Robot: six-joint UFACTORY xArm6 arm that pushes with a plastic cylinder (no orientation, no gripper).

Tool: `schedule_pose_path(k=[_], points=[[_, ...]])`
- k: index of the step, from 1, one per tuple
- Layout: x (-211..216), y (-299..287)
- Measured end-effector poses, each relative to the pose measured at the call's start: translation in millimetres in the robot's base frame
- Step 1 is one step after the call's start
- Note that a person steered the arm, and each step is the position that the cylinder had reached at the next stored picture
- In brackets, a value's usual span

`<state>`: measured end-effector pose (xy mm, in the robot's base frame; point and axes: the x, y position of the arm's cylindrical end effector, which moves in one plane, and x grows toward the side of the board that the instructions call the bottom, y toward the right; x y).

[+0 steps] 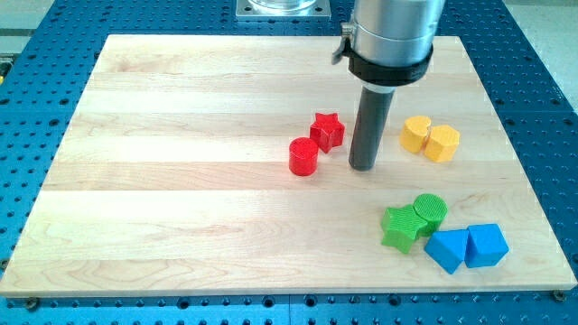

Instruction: Slide the red star into the red circle

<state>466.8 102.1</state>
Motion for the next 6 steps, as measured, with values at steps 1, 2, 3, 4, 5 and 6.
schedule_pose_path(k=[1, 2, 3, 4, 5, 6], points=[[-8, 64], [-53, 39], [-66, 15], [-50, -32], [-40, -38], [-19, -2]])
